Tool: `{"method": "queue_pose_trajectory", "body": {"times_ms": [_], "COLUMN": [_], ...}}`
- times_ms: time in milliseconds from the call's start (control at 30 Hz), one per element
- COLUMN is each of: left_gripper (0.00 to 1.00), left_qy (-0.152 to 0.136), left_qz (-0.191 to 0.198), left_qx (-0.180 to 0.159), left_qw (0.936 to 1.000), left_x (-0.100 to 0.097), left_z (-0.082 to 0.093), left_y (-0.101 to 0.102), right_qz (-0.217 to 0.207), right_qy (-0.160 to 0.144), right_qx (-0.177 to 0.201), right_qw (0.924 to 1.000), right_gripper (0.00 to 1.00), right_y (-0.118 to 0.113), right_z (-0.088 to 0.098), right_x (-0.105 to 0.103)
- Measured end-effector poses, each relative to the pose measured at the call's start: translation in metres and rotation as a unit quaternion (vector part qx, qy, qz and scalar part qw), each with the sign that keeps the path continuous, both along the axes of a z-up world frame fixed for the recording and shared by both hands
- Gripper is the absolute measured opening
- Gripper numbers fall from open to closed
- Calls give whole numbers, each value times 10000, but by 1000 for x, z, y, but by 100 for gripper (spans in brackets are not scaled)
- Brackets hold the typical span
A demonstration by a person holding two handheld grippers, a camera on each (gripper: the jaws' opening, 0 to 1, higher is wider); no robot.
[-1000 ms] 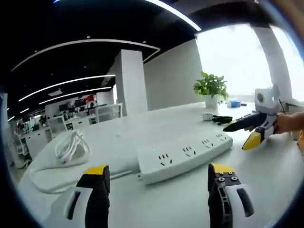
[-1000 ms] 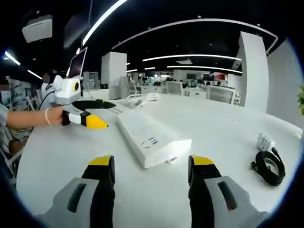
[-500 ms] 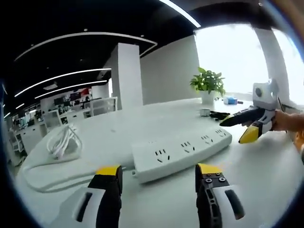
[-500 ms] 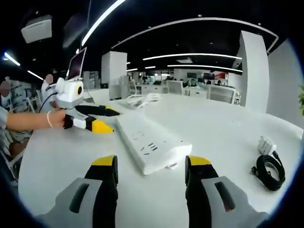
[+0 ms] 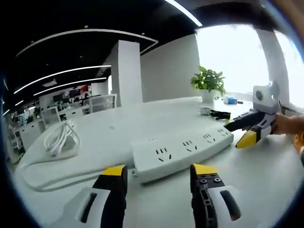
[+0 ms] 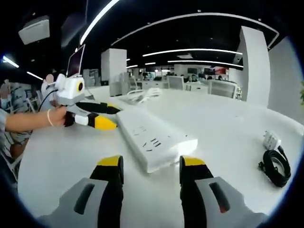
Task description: Straighten the power strip on the desk, plug the charger into it
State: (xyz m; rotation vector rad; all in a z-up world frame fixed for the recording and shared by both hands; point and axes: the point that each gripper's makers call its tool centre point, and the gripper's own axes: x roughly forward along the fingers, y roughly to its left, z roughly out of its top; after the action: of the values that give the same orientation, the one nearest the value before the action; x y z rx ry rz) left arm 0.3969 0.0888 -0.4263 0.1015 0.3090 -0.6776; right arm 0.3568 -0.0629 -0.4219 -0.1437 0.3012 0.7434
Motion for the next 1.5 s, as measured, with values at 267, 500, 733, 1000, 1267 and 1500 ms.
{"method": "queue_pose_trajectory", "body": {"times_ms": [267,500,733,1000,1267,1500], "left_gripper": [46,40,39,38,36,37], "left_qy": [79,173,195,239,292,330], "left_qz": [13,0,-31,17,69,83], "left_qx": [44,37,99,115,60,66], "left_qw": [10000,9998,9998,9996,9995,9994], "left_x": [2,1,0,0,0,-2], "left_z": [-2,-5,-5,-5,-4,-3], "left_y": [2,2,1,0,1,1], "right_qz": [-46,-100,-142,-139,-132,-114], "right_qy": [57,47,36,48,45,16], "right_qx": [-39,-67,-65,-49,-81,-126], "right_qw": [10000,9999,9999,9999,9999,9999], "right_gripper": [38,32,29,29,29,29], "right_y": [-1,-5,-7,-8,-9,-9], "right_z": [-4,-4,-3,-3,-3,-3], "right_x": [2,5,7,9,11,12]}}
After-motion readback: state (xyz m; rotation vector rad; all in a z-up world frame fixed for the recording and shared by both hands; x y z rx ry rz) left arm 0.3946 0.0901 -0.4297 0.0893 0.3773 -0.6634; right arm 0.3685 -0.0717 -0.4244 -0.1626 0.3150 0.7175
